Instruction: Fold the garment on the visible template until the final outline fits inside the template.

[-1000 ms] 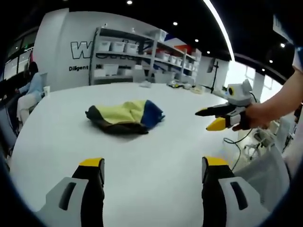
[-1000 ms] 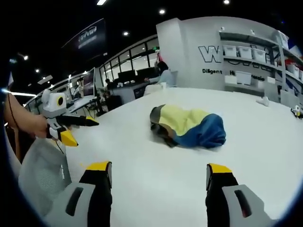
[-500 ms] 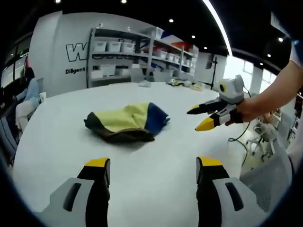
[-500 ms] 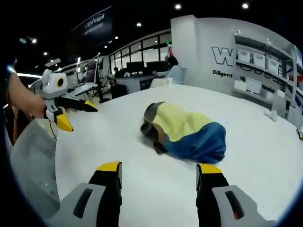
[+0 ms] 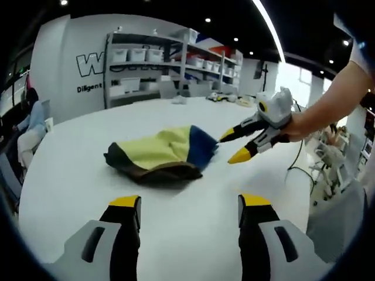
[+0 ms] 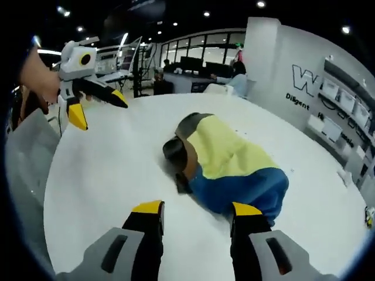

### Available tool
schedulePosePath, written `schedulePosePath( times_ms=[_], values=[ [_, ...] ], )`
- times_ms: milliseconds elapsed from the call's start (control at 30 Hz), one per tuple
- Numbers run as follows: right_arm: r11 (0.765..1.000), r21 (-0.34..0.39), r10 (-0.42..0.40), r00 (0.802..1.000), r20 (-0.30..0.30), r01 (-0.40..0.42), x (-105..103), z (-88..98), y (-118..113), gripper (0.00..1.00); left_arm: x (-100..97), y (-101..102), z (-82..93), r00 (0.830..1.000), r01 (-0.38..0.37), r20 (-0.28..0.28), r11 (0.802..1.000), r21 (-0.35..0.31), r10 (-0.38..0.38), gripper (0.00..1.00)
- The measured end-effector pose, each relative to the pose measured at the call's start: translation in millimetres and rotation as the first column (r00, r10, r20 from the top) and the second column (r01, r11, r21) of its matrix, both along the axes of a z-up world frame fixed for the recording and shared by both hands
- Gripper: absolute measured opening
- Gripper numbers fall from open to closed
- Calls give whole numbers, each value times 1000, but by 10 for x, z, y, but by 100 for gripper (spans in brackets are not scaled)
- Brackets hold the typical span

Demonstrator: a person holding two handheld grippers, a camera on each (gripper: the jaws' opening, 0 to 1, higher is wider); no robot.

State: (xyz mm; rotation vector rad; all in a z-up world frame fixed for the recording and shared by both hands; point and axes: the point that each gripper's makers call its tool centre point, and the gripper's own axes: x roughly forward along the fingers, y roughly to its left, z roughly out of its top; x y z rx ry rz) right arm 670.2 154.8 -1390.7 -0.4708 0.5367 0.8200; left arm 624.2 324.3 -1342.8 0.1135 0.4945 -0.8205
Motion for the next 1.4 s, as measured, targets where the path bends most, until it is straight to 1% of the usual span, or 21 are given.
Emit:
schedulePosePath(
  times_ms=[67,133,200,333,467,500,567,633,733,833,867,933,967,1000,1033,1067,1133,1200,1333,1367,1400],
  values=[
    [997,-65,46,999,24,-44,61,-32,-3,35,38,-9,-6,1000,1,-2,1000,0,-1,65],
    [993,-85,79,997,25,-76,91,-70,21,34,67,-14,-15,1000,3,-3,1000,-1,-3,65],
    [983,-146,115,992,42,-108,148,-106,-4,33,104,-17,-24,1000,4,-2,1000,-2,-4,65],
    [946,-268,203,978,53,-182,191,-222,-41,30,169,-24,-31,1000,2,-2,1000,-5,-2,63],
    [922,-326,247,966,75,-211,265,-263,-58,25,233,-40,-53,1000,3,-2,1000,-8,-3,62],
    [912,-349,260,962,79,-218,282,-272,-70,24,244,-46,-57,1000,4,-2,1000,-9,-4,62],
    [876,-411,314,945,90,-252,312,-306,-80,21,268,-58,-66,1000,6,-3,1000,-9,-7,62],
    [862,-435,329,940,87,-262,321,-336,-94,19,287,-64,-71,1000,8,-2,1000,-7,-8,62],
    [815,-504,388,915,108,-286,383,-355,-106,16,326,-79,-80,1000,10,-1,1000,-8,-10,61],
    [788,-537,416,903,106,-301,414,-397,-116,12,362,-82,-95,1000,11,-2,1000,-11,-11,61],
    [777,-554,414,905,94,-298,433,-428,-141,11,370,-86,-94,1000,12,-1,1000,-11,-12,61],
    [795,-533,400,911,100,-290,451,-413,-123,10,390,-91,-92,1000,12,0,1000,-12,-12,60],
    [785,-548,405,909,99,-290,455,-420,-133,9,402,-93,-93,1000,12,1,1000,-13,-12,60],
    [794,-531,407,908,103,-296,445,-412,-102,9,410,-93,-96,1000,12,1,1000,-14,-12,60],
    [786,-538,416,904,98,-303,442,-432,-101,10,420,-93,-100,1000,12,1,1000,-14,-12,60],
    [766,-562,430,899,85,-313,441,-454,-118,10,425,-93,-101,1000,13,2,1000,-14,-13,60],
    [777,-540,436,896,92,-323,428,-410,-107,13,437,-88,-101,1000,12,2,1000,-16,-11,60],
    [748,-566,464,883,74,-346,413,-433,-186,14,442,-83,-97,1000,8,0,1000,-21,-8,59],
    [733,-582,471,880,63,-351,436,-466,-311,14,446,-84,-112,1000,10,0,1000,-17,-10,59],
    [718,-601,481,875,64,-351,445,-451,-329,14,448,-86,-114,1000,10,1,1000,-16,-10,59],
    [713,-606,485,872,63,-353,449,-453,-337,14,452,-90,-115,1000,9,1,1000,-16,-9,59]
  ],
)
